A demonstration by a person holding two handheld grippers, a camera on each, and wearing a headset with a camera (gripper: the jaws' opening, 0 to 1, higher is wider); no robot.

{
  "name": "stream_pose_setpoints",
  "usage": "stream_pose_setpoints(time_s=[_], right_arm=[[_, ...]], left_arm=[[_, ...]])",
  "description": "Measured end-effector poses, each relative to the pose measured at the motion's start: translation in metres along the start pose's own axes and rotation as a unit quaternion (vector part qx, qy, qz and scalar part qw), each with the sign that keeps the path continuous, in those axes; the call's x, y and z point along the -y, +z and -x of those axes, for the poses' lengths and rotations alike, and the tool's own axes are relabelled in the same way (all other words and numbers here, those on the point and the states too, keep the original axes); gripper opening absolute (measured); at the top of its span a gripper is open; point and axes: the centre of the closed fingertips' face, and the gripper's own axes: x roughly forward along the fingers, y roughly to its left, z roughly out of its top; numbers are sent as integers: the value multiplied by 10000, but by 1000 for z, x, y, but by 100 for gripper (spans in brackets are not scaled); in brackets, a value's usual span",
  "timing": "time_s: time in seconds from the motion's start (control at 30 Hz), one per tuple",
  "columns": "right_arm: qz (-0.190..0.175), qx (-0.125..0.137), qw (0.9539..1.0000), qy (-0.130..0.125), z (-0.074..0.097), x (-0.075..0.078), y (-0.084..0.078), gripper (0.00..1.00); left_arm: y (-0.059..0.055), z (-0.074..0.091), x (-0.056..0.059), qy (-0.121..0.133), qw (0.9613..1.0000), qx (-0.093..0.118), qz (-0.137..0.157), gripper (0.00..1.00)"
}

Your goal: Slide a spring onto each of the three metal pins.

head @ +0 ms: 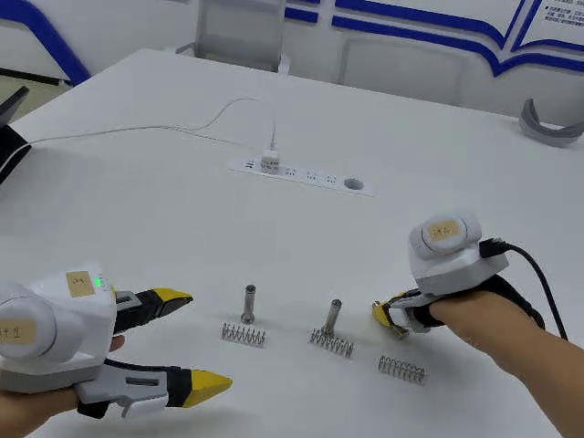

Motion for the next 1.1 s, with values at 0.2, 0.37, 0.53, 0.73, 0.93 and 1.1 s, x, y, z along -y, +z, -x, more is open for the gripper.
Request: stream_pose_setpoints(time_s=[0.2, 0.37, 0.53, 0.73, 0.93, 1.1], right_arm=[[70, -46, 10000, -19, 0, 0, 0, 9], [79, -45, 10000, -10, 0, 0, 0, 9], [101, -45, 9999, -65, 0, 0, 0, 9], [111, -51, 9998, -153, 0, 0, 0, 9], [60, -38, 9998, -181, 1, 3, 0, 9], [-30, 91, 9998, -155, 7, 3, 5, 9]], left_arm=[[1, 0, 0, 4, 10000, 1, -5, 69], [0, 0, 0, 5, 10000, -8, 0, 69], [0, -1, 0, -4, 10000, -23, -7, 69], [1, -2, 0, 1, 10000, -12, -8, 69], [1, 1, -1, 25, 10000, -9, -17, 69], [2, 2, -3, 54, 10000, 3, -3, 69]])
